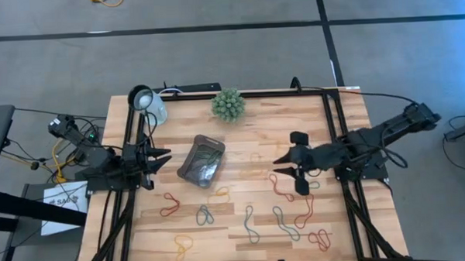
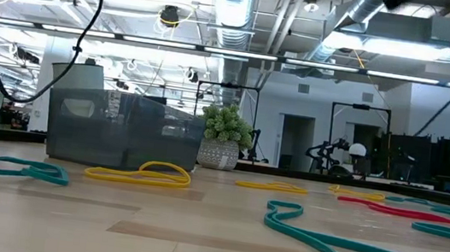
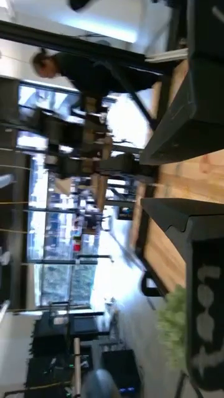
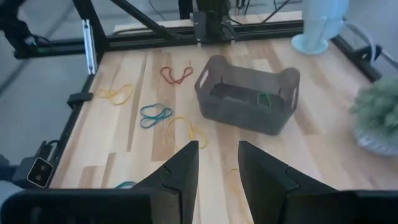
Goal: Pick and place items into bin
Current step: Put the red rubber band into the black bin
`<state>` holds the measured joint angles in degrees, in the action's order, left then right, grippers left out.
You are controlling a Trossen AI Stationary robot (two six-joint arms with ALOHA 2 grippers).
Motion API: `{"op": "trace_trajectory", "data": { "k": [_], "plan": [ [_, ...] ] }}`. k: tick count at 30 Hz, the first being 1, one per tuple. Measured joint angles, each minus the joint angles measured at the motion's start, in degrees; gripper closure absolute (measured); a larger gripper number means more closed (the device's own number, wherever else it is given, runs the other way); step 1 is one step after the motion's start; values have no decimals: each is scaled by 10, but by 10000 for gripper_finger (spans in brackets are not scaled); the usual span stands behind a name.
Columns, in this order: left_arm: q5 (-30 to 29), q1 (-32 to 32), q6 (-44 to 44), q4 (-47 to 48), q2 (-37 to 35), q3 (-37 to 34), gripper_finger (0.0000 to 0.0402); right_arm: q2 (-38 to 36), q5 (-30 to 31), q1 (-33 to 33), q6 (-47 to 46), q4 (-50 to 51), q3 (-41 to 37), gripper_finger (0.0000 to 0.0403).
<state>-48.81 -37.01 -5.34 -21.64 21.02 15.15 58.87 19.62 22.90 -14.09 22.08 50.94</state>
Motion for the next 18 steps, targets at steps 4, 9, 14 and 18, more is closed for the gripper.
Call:
{"op": "trace_trajectory", "data": {
  "k": [4,9,14,18],
  "plan": [
    [-22,0,4,59,5,65,315,-49,0,6,-29,-119,-124,295],
    [-65,0,108,310,88,190,315,-56,0,9,-85,-207,-211,295],
    [9,-1,202,507,200,338,315,-29,19,11,-99,-213,-233,295],
    [76,-1,306,663,279,449,315,-8,32,11,-97,-229,-233,295]
  ]
}}
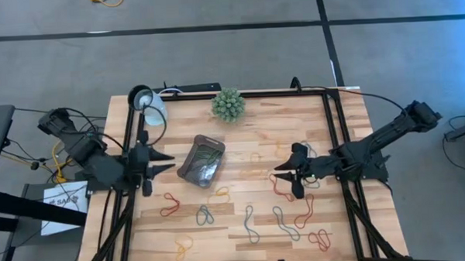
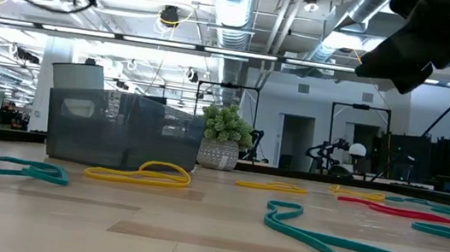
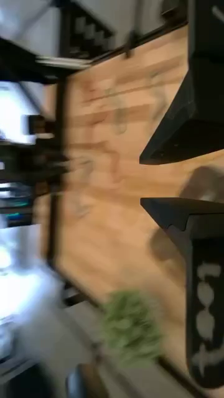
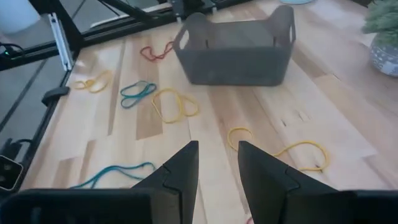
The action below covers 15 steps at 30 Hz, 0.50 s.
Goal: Pick and place items into bin
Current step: Put the red rubber band into the black bin
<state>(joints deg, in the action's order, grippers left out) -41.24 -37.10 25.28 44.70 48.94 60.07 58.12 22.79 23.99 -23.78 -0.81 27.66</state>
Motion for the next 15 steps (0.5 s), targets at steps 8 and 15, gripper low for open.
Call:
{"op": "trace_trajectory", "data": {
  "k": [8,15],
  "plan": [
    [163,-12,267,219,125,45,315,11,-2,4,2,-50,0,296],
    [185,-79,398,233,214,44,315,11,-2,4,2,-50,0,296]
  ]
}}
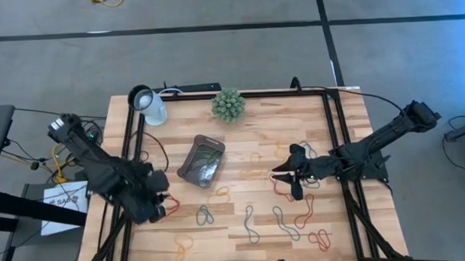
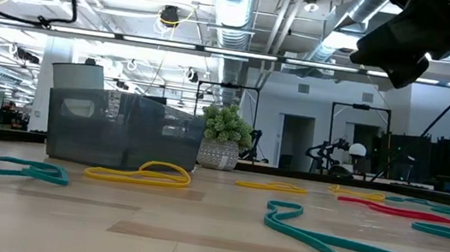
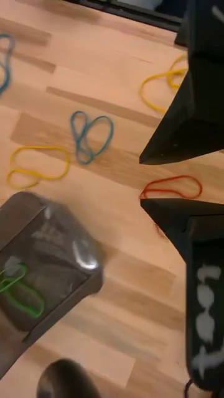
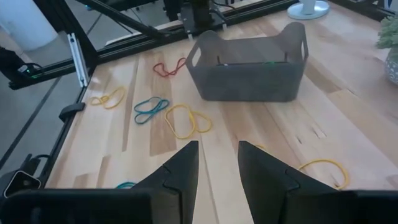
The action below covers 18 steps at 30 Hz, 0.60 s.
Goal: Pick and place items into bin
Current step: Put the red rubber band into the black bin
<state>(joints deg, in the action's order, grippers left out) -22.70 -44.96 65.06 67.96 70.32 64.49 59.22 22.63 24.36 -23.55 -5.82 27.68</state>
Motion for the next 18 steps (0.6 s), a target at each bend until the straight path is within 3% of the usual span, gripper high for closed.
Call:
{"op": "trace_trajectory", "data": {
  "k": [10,18],
  "plan": [
    [-1,-84,67,12,121,0,315,0,0,-1,1,0,0,296],
    [-39,-120,129,34,119,0,315,0,0,-1,2,2,0,296]
  ]
}}
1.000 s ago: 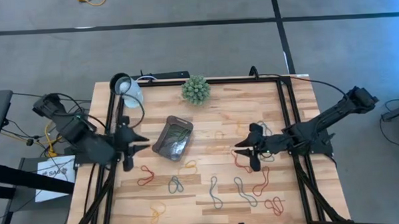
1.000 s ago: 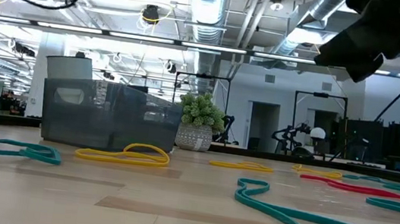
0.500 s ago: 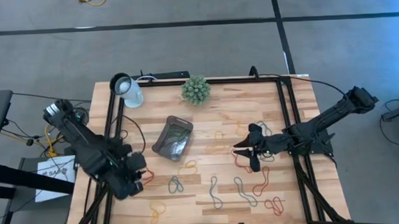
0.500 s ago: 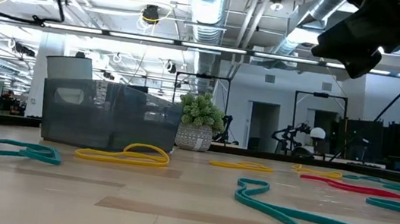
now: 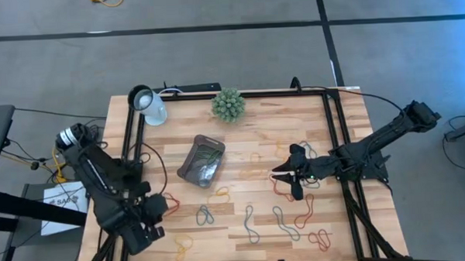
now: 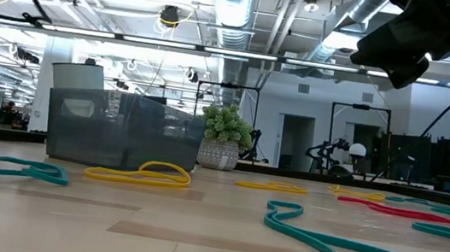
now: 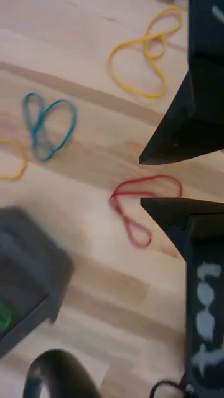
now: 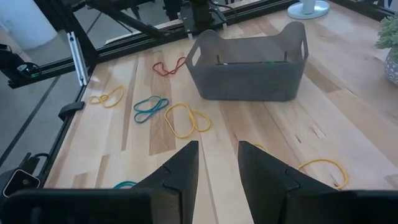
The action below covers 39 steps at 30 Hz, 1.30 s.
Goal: Pick and place items into bin
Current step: Put the red rubber band into the black bin
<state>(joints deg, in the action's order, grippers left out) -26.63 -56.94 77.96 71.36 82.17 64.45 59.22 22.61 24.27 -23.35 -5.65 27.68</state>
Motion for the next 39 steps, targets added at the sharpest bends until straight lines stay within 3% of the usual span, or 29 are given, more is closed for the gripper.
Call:
{"op": "trace_trajectory", "data": {
  "k": [5,9,14,19,32,39],
  "plan": [
    [-62,-28,60,29,-61,-45,315,0,0,0,0,0,0,296],
    [-79,-42,121,-103,-131,-155,315,0,0,0,0,0,0,296],
    [-24,-21,118,-301,-164,-272,315,0,0,0,23,0,0,296],
    [16,16,87,-395,-149,-335,315,0,0,0,24,0,0,296],
    [37,92,-28,-494,-54,-351,315,0,0,0,24,0,0,296],
    [57,116,-40,-483,-18,-348,315,0,0,0,24,0,0,296]
  ]
}}
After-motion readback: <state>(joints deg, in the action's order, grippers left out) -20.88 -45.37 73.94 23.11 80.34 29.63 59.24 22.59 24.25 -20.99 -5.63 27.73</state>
